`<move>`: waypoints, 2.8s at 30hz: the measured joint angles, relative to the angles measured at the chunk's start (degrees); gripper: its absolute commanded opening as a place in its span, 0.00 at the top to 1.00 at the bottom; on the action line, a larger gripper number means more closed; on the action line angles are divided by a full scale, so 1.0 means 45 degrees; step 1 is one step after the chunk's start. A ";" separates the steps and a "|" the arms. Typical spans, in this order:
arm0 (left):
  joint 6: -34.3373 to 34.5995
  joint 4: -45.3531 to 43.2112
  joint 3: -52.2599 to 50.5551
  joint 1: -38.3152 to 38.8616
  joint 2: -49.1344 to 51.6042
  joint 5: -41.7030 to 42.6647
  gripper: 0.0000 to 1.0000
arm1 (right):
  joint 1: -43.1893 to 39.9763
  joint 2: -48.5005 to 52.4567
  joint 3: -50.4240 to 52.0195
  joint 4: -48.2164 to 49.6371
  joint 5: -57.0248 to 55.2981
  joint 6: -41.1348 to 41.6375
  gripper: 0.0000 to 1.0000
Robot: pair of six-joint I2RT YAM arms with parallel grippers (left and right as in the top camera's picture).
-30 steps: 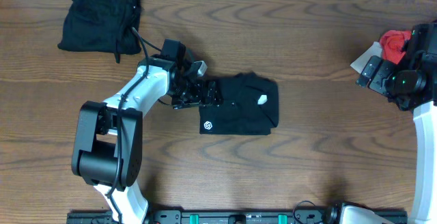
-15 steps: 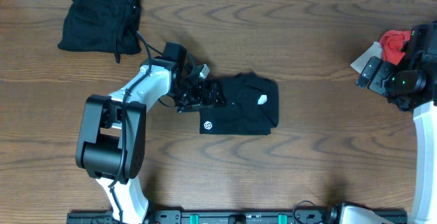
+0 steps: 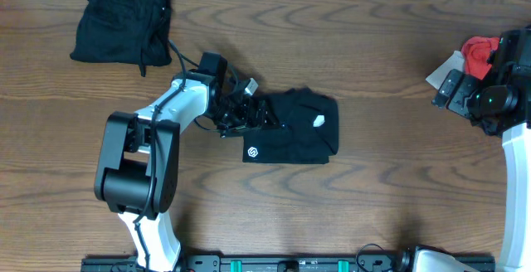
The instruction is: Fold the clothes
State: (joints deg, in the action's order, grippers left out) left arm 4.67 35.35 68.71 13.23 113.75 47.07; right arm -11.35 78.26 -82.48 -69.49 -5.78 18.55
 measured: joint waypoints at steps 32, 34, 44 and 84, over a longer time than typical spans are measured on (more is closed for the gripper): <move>0.0044 -0.1885 0.0000 0.0107 0.1127 0.1554 0.94 | 0.0000 0.0005 0.0010 -0.0121 0.0005 -0.0078 0.01; 0.0049 -0.1875 0.0015 0.0107 0.1127 0.1515 0.94 | 0.0000 0.0005 0.0010 -0.0117 0.0005 -0.0136 0.01; 0.0053 -0.1865 0.1948 0.0058 0.1127 -0.1064 0.94 | 0.0000 0.0005 0.0010 -0.0121 0.0005 -0.0321 0.01; -0.0015 -0.7359 0.7631 -0.3861 0.1127 -0.6475 0.94 | 0.0000 0.0005 0.0010 -0.0121 0.0005 -0.0699 0.01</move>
State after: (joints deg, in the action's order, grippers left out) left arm 4.60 2.24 103.04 -4.14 118.83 17.93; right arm -11.35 78.28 -82.43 -70.04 -5.76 15.40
